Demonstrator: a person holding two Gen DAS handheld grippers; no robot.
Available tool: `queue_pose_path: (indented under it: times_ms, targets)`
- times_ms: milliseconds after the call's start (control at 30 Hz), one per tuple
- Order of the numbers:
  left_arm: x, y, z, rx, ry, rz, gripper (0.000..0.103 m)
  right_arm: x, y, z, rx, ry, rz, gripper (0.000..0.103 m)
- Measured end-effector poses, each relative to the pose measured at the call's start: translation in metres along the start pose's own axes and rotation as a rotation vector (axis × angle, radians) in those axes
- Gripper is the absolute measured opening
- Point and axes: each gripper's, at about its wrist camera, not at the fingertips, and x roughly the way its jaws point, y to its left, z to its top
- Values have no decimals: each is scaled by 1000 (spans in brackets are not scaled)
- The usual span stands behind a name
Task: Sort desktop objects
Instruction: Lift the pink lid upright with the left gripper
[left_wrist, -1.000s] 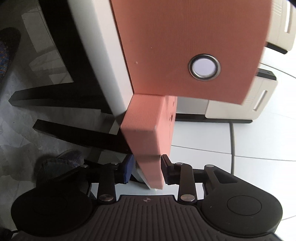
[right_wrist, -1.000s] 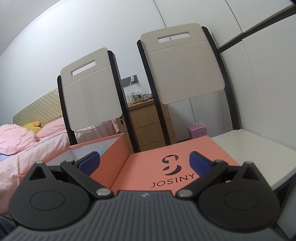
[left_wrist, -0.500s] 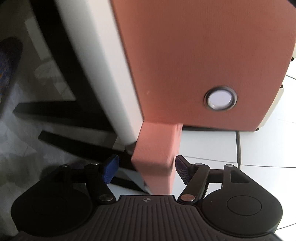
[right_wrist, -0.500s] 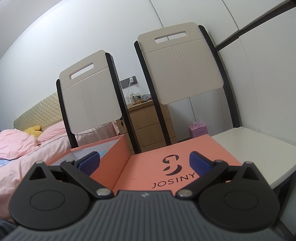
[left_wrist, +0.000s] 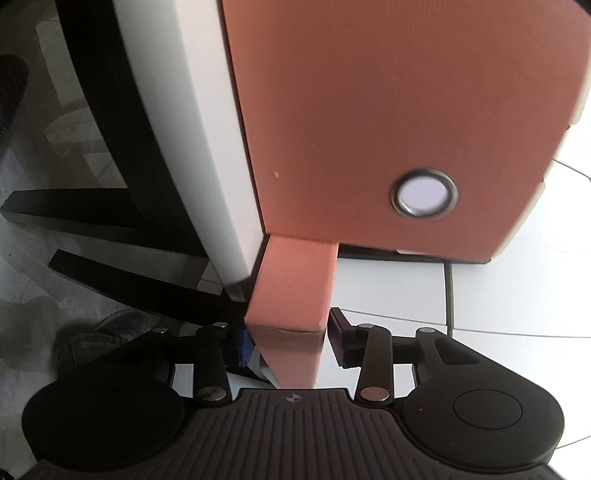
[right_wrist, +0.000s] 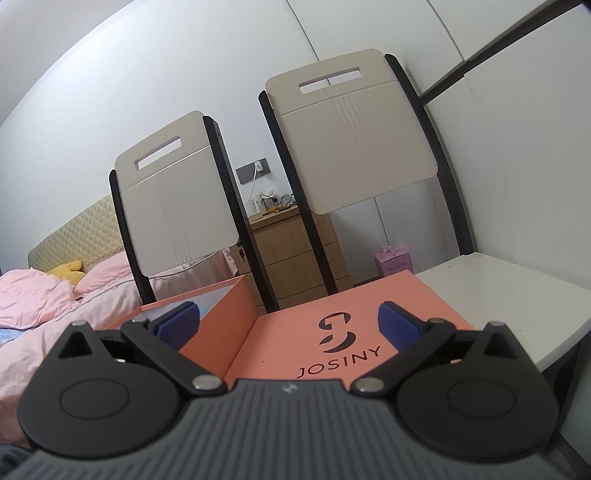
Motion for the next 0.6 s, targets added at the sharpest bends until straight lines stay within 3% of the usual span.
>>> queue_pose_path:
  times_ms: [333, 467, 533, 600]
  targets:
    - [-23, 22, -44, 10, 48, -1, 44, -11, -30, 11, 76, 8, 17, 103]
    - [-37, 12, -44, -6, 78, -10, 44, -1, -75, 29, 167, 145, 82, 103]
    - [-34, 28, -24, -9, 89, -16, 44, 8, -94, 34, 126, 262, 89, 103]
    - [-60, 4, -23, -6, 98, -16, 44, 13, -111, 36, 80, 352, 59, 103]
